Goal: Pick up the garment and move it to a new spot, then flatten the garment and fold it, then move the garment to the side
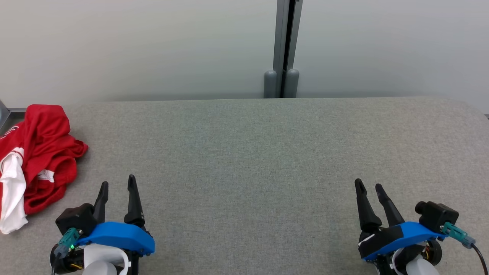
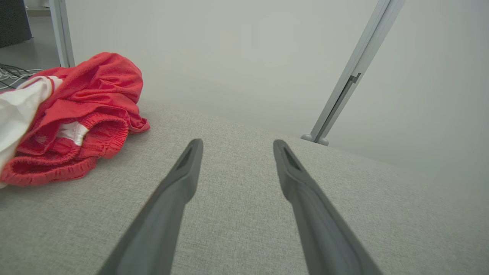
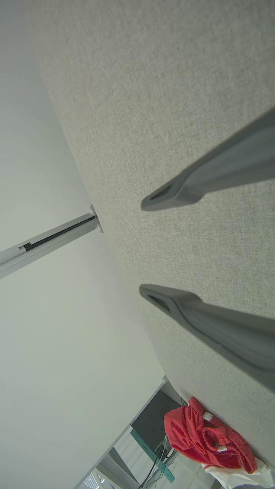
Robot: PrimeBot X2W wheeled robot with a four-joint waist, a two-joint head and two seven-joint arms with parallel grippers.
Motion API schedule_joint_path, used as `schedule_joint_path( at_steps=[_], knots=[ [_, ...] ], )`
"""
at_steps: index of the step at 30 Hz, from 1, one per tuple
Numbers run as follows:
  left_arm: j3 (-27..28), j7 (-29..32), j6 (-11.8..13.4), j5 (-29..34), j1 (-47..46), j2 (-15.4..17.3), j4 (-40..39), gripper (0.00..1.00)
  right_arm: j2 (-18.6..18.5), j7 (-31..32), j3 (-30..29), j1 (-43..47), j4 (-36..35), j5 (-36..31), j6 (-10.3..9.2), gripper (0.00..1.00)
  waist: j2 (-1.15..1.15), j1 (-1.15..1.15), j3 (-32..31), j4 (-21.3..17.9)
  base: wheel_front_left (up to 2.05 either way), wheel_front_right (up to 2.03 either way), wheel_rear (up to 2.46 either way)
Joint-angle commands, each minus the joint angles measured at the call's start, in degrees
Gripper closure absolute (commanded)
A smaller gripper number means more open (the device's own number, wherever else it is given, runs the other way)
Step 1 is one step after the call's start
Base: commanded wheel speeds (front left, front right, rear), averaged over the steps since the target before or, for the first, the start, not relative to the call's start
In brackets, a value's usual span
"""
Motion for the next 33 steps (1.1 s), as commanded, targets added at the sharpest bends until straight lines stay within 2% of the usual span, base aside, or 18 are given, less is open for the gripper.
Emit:
schedule_joint_path(
  at_steps=[1,33],
  knots=[
    [-0.09,-0.52,0.34,1.48,-1.23,0.49,-0.04,0.0,-0.5,-0.53,0.13,-1.2,0.11,-1.44,0.12,0.0,0.0,0.0,0.03,0.01,0.0,0.0,0.0],
    [-1.63,-4.21,1.76,15.57,-2.8,1.12,4.08,0.0,-0.64,-4.25,1.49,-2.78,4.09,-15.27,0.17,0.0,0.0,0.0,0.07,0.21,0.0,0.0,0.0]
  ],
)
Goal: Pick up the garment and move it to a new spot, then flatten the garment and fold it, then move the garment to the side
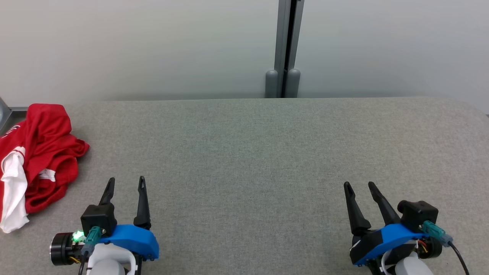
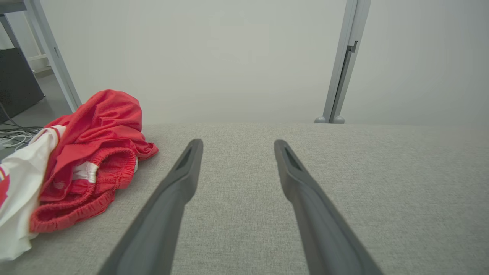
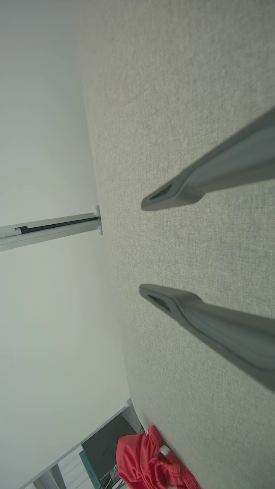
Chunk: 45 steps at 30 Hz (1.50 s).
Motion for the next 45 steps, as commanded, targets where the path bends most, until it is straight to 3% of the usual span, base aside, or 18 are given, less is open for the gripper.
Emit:
schedule_joint_path(
  at_steps=[1,45],
  knots=[
    [0.06,-0.57,0.31,1.31,-1.16,0.35,0.23,0.0,-0.48,-0.59,0.03,-0.95,0.29,-1.14,0.15,0.0,0.0,0.0,0.01,-0.05,0.0,0.0,0.0],
    [0.87,-0.96,1.29,1.74,-1.24,1.03,2.13,0.0,-0.45,-1.05,0.45,-0.29,1.33,-2.24,0.16,0.0,0.0,0.0,-0.04,1.25,0.0,0.0,0.0]
  ],
)
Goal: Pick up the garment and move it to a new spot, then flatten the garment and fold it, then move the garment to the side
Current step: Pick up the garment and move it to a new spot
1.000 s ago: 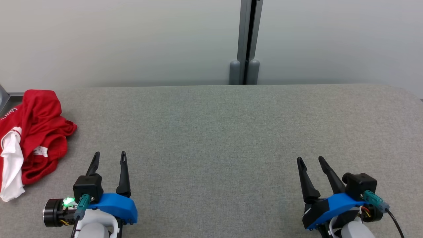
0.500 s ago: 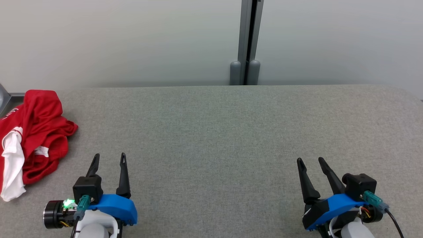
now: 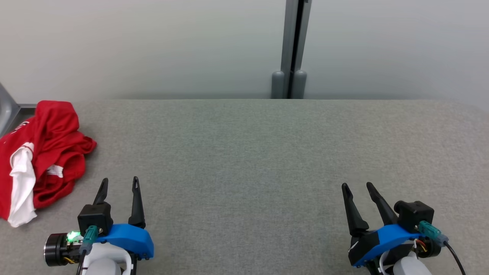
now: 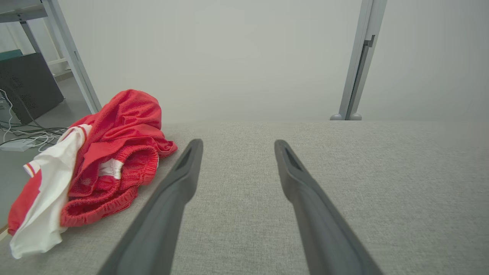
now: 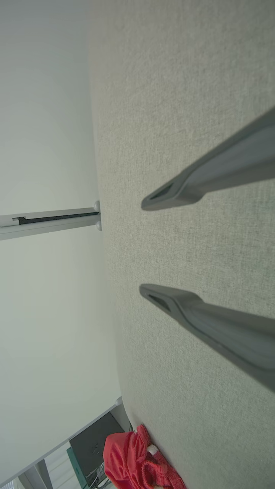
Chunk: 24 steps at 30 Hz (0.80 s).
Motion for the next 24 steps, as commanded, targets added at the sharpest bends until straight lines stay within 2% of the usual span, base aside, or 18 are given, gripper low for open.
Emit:
schedule_joint_path(
  at_steps=[1,9,24],
  knots=[
    [0.21,-0.16,0.07,-0.01,-0.4,0.49,-0.2,0.0,-0.35,-0.32,0.1,0.18,-0.18,0.2,0.15,0.0,0.0,0.0,0.18,0.52,0.0,0.0,0.0],
    [0.23,-0.16,0.38,-0.24,0.13,0.76,-0.56,0.0,-0.34,-0.28,0.42,0.53,-0.34,0.55,0.15,0.0,0.0,0.0,-0.07,5.13,0.0,0.0,0.0],
    [1.07,-0.16,0.96,-0.98,0.84,1.91,-0.92,0.0,-0.36,-0.28,0.42,0.45,-0.09,0.68,0.15,0.0,0.0,0.0,-0.49,16.46,0.0,0.0,0.0]
  ],
)
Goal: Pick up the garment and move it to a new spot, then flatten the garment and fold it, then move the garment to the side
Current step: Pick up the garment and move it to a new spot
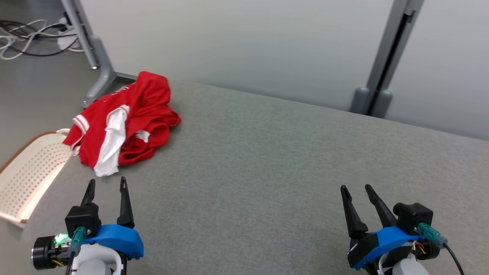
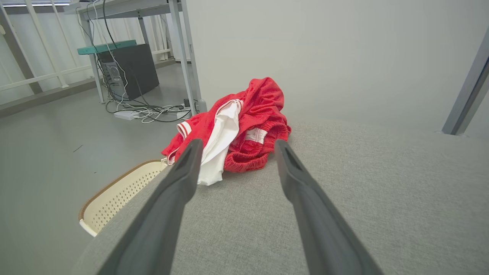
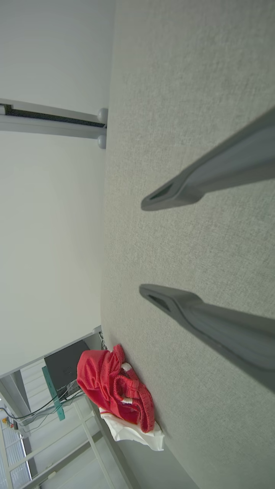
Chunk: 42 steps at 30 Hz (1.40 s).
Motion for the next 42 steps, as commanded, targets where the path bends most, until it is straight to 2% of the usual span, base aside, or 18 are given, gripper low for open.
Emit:
schedule_joint_path(
  at_steps=[1,12,22,26,30,33,34,39,42],
  knots=[
    [0.31,-0.16,0.31,-0.26,0.55,0.36,-0.42,0.0,-0.33,-0.24,-0.02,0.01,-0.02,0.1,0.13,0.0,0.0,0.0,0.51,1.5,0.0,0.0,0.0],
    [1.46,-0.16,1.09,-1.05,1.07,1.39,-1.63,0.0,-0.35,-0.24,-0.05,0.41,0.09,0.23,0.13,0.0,0.0,0.0,0.0,8.58,0.0,0.0,0.0],
    [3.04,-0.16,1.56,-2.32,1.86,2.65,-2.58,0.0,-0.35,-0.24,0.5,0.3,0.04,0.11,0.13,0.0,0.0,0.0,0.37,10.08,0.0,0.0,0.0],
    [3.43,-0.16,1.82,-2.89,1.02,2.68,-2.49,0.0,-0.37,-0.24,0.72,-0.11,0.21,-0.34,0.13,0.0,0.0,0.0,0.89,9.01,0.0,0.0,0.0],
    [4.9,-0.16,0.95,-4.63,-1.72,3.25,-2.56,0.0,-0.35,-0.24,0.4,-0.91,-0.67,-1.63,0.14,0.0,0.0,0.0,1.98,7.16,0.0,0.0,0.0],
    [5.36,-0.16,-0.15,-5.62,-5.68,4.74,-1.69,0.0,-0.35,-0.24,0.19,-1.6,-1.5,-3.01,0.13,0.0,0.0,0.0,3.34,5.22,0.0,0.0,0.0],
    [5.33,-0.1,-0.57,-5.08,-9.08,6.43,-0.85,0.0,-0.38,-0.24,-0.26,-2.61,-2.48,-4.24,0.13,0.0,0.0,0.0,4.75,3.77,0.0,0.0,0.0],
    [6.72,0.04,-1.23,-6.46,-16.37,8.89,0.63,0.0,-0.35,-0.23,-0.75,-4.18,-4.83,-6.83,0.12,0.0,0.0,0.0,8.41,0.16,0.0,0.0,0.0],
    [8.1,0.25,-1.47,-7.18,-21.71,11.92,1.93,0.0,-0.34,-0.25,-0.96,-5.95,-7.44,-9.08,0.07,0.0,0.0,0.0,11.88,-3.02,0.0,0.0,0.0]
  ],
)
